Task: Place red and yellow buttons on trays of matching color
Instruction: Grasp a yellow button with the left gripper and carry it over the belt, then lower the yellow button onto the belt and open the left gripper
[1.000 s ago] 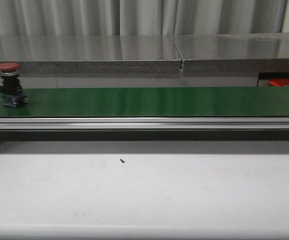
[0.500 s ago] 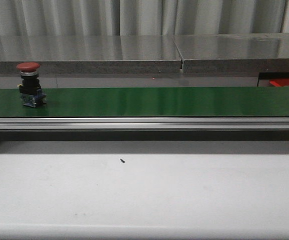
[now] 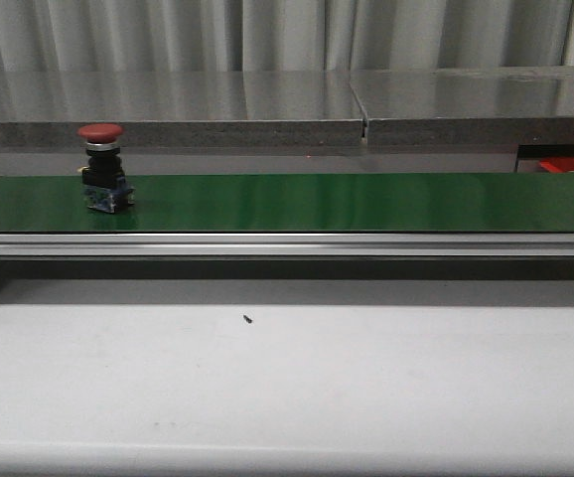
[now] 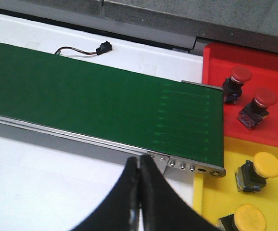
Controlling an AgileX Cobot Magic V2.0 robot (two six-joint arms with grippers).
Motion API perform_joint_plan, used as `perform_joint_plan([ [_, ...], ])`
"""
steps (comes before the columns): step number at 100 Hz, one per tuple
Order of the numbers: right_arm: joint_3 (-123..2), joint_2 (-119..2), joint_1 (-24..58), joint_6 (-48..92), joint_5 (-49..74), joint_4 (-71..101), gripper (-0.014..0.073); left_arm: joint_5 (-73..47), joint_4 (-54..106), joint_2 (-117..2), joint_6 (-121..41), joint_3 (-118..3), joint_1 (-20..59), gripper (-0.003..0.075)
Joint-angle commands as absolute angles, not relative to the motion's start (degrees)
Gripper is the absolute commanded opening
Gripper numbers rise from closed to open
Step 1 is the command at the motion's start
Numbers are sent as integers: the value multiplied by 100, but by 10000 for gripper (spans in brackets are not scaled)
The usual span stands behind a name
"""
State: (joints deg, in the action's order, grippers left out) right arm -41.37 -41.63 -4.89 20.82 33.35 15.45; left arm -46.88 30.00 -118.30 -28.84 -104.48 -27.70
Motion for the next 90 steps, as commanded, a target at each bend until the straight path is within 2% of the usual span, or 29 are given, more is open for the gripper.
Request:
perform_joint_plan([
  [1,-4292,-4147,-477,2111,2978,1591,-118,-4782,3304,-11112,-2840,-10591,-2603,57],
  [31,-4292,-4147,-477,2111,2978,1591,-118,-4400,3282,-10029,-2911,-9227,-2021,54],
  [56,-4292,-4147,-477,2111,2978,1591,-118,-3767,3282,-9908,-3260,-8203,-1416,54],
  [90,-4292,-4147,-477,2111,2978,1591,-118,-3371,3152,-9928,-3530,-7946,-991,54],
])
